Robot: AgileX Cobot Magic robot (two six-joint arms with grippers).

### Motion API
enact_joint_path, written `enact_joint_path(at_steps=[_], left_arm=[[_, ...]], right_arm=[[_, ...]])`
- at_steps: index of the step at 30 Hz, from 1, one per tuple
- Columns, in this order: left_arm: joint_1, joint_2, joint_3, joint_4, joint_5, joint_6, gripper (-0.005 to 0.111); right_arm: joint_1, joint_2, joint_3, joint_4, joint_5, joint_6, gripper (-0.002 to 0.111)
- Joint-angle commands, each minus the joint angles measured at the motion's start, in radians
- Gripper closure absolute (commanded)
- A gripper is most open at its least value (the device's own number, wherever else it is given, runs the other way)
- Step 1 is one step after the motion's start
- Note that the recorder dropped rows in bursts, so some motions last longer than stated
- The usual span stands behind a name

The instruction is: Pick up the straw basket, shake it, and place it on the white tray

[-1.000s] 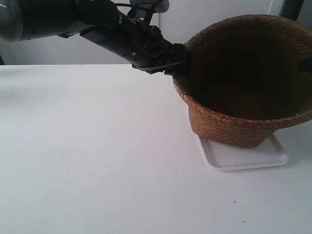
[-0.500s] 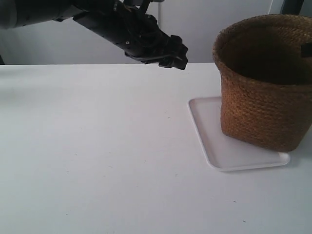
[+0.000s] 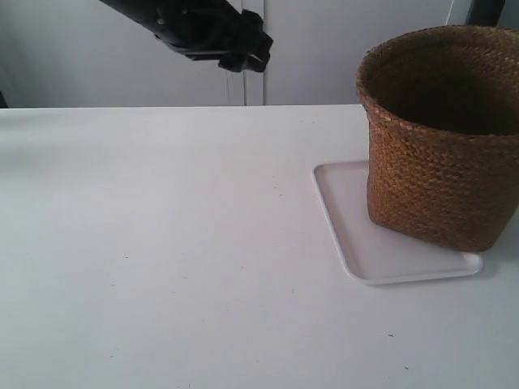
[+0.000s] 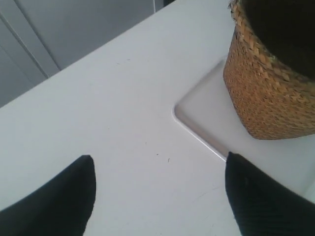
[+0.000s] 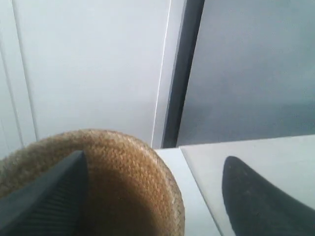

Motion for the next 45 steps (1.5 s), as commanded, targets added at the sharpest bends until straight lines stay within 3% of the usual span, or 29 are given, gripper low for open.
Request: enact_joint_path(at_steps=[1, 6, 17, 24, 33, 39, 45], left_arm=[[0.002, -0.123, 0.091, 0.013, -0.049, -0.049, 0.031], [-0.005, -0.283, 0.275, -0.007, -0.202, -0.068, 0.031], [-0.112, -0.677, 0.875, -0.007, -0.784, -0.072, 0.031], [-0.114, -0.864, 1.127, -0.028, -0.940, 0.021, 0.031], [-0.114, -1.095, 1.402, -0.216, -1.083, 0.185, 0.035], [-0.114, -1.163, 1.570, -0.346, -1.217, 0.273, 0.035], [-0.114, -1.180, 1.681, -0.305, -1.365, 0.258, 0.035]], right_arm=[[0.001, -0.167, 0.047, -0.010, -0.051, 0.115, 0.038], [0.001, -0.409, 0.164, -0.009, -0.171, 0.241, 0.038], [0.001, -0.866, 0.344, -0.009, -0.241, 0.270, 0.038], [0.001, -0.943, 0.399, 0.000, -0.179, 0.270, 0.038], [0.001, -0.943, 0.442, 0.098, -0.076, 0.265, 0.038], [0.001, -0.943, 0.443, 0.121, -0.070, 0.265, 0.038], [0.001, -0.943, 0.443, 0.121, -0.068, 0.265, 0.038]])
